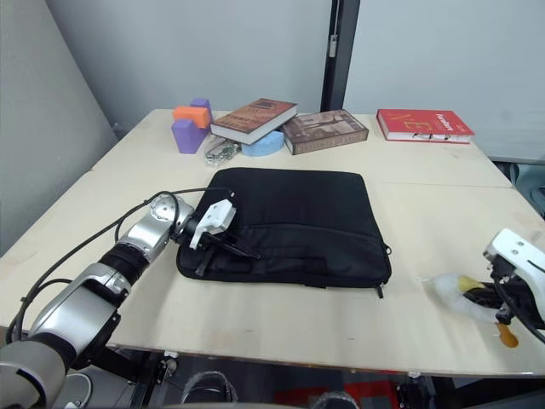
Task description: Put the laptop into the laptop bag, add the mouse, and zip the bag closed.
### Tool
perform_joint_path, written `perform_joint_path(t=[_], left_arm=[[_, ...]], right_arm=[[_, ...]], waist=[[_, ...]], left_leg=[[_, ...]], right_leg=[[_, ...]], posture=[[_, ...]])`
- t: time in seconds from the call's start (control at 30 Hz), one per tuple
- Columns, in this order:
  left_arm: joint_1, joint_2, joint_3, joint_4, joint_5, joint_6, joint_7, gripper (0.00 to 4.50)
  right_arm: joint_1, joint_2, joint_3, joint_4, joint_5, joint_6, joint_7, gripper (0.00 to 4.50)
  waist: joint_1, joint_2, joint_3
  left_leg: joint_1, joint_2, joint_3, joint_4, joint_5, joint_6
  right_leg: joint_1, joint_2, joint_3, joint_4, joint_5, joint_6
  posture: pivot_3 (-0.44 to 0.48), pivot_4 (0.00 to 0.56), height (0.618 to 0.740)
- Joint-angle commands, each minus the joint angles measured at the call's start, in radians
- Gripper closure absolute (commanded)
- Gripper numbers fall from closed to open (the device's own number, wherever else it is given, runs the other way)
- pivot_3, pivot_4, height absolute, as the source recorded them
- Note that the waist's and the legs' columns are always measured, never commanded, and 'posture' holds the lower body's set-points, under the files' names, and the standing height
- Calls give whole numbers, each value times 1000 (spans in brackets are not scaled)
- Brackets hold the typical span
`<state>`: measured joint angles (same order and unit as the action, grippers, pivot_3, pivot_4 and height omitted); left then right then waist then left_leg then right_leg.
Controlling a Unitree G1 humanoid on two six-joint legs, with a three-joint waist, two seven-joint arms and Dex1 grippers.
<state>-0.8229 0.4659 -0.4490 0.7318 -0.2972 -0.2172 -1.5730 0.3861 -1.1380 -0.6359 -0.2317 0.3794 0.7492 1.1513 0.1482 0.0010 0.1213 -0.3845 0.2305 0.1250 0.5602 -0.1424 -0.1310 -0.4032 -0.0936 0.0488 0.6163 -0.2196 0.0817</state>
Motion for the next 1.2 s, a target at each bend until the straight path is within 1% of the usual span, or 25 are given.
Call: perform_joint_path(t=[0.03,0.17,0.27,0.43,0.63,0.77,0.9,1.1,1.2], left_arm=[[9,7,-41,72,116,-30,-41,4500],[-7,-4,-32,113,147,-55,-41,4500],[-14,-9,-32,130,155,-64,-41,4500],[-23,-17,-32,146,160,-72,-41,4500],[-18,-15,-39,133,150,-66,-41,4500],[-11,-4,-43,120,141,-57,-41,4500],[-3,5,-46,106,134,-49,-41,4500],[31,21,-57,62,122,-30,-41,4500],[50,35,-72,49,136,-49,-41,4500]], right_arm=[[-26,-23,-64,26,-27,-4,-19,4486],[-61,-27,-37,73,-64,-19,-62,4486],[-115,-25,1,125,-93,-36,-114,4486],[-247,-17,107,195,-128,-53,-204,4486],[-371,36,232,188,-128,-42,-273,4486],[-443,65,303,219,-146,-51,-312,4486],[-478,69,332,226,-153,-63,-321,4486],[-536,64,339,238,-149,-83,-315,4486],[-575,66,375,242,-165,-90,-326,4486]], waist=[[0,0,0],[0,2,-1],[-1,2,-2],[-3,8,-6],[-4,9,-6],[-6,9,-6],[-11,9,-6],[-21,9,-6],[-30,9,-7]], left_leg=[[0,0,0,0,0,0],[0,0,0,0,0,0],[1,0,2,2,0,1],[1,0,7,3,1,3],[1,0,7,2,1,3],[1,0,7,2,1,3],[1,0,7,2,0,3],[1,0,8,1,0,3],[1,0,8,0,0,3]], right_leg=[[0,0,0,0,0,0],[1,0,0,0,0,0],[1,-1,1,0,0,0],[1,-3,3,1,0,0],[1,-3,3,0,0,0],[1,-3,3,0,0,0],[1,-3,3,0,0,0],[1,-3,3,-1,0,0],[1,-3,3,-2,0,0]], posture=[[0,150,740],[0,150,740],[0,150,740],[0,150,740],[0,150,740],[0,150,740],[0,150,740],[0,150,740],[0,150,740]])
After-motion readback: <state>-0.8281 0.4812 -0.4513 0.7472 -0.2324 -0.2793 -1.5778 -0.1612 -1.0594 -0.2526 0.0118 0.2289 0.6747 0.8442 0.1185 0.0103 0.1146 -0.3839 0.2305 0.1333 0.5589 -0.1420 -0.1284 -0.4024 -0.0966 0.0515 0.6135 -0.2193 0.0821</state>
